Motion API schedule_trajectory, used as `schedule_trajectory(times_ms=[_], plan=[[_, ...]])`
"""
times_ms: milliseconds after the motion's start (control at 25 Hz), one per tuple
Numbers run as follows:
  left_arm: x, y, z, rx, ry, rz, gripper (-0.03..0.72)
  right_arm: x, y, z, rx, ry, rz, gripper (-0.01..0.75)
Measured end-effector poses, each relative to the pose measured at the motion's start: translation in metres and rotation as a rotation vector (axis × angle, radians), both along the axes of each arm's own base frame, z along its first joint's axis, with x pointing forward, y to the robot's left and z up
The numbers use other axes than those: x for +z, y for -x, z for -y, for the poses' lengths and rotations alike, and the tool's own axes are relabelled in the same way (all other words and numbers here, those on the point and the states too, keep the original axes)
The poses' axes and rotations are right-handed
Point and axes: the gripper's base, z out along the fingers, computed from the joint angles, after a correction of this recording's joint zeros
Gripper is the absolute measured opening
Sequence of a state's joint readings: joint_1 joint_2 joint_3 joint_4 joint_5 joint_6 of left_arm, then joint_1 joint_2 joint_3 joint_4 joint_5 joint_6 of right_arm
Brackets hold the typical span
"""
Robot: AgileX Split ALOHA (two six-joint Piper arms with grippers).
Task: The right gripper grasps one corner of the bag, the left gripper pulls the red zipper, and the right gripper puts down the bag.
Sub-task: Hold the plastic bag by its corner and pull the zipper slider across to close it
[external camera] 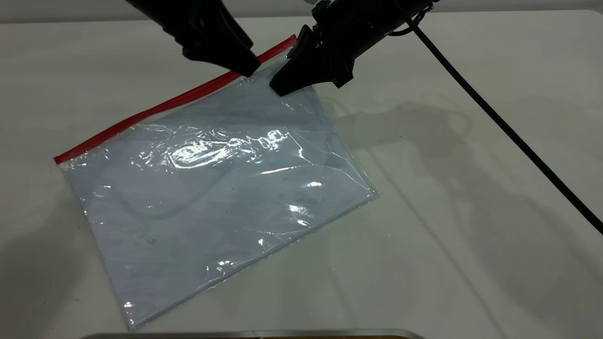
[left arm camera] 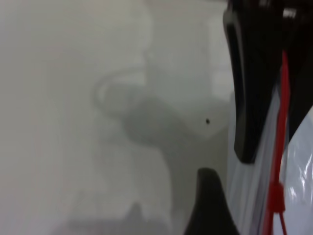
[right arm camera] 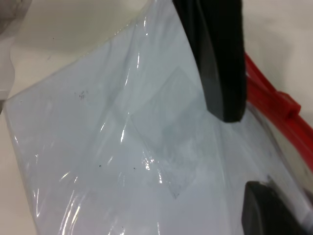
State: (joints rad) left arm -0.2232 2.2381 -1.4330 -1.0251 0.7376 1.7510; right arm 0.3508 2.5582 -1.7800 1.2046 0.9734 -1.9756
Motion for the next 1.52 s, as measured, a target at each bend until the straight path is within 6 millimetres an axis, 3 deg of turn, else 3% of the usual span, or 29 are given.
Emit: schedule_trajectory(times_ms=[800,1320,1520], plan=[[-0.014,0.000,0.002,0.013,0.022,-0.033,0.316,0.000,0.000,0.000,0.000,0.001,0.004,0.033],[-0.009,-0.001,0.006,-0.026,0.089,-0.005,0.050,0.000,-0.001,0.000,-0.013,0.002,-0.010,0.033],[-0.009,-0.001,0.006,-0.027,0.089,-0.004,0.036,0.000,-0.001,0.001,-0.017,0.002,-0.016,0.033]])
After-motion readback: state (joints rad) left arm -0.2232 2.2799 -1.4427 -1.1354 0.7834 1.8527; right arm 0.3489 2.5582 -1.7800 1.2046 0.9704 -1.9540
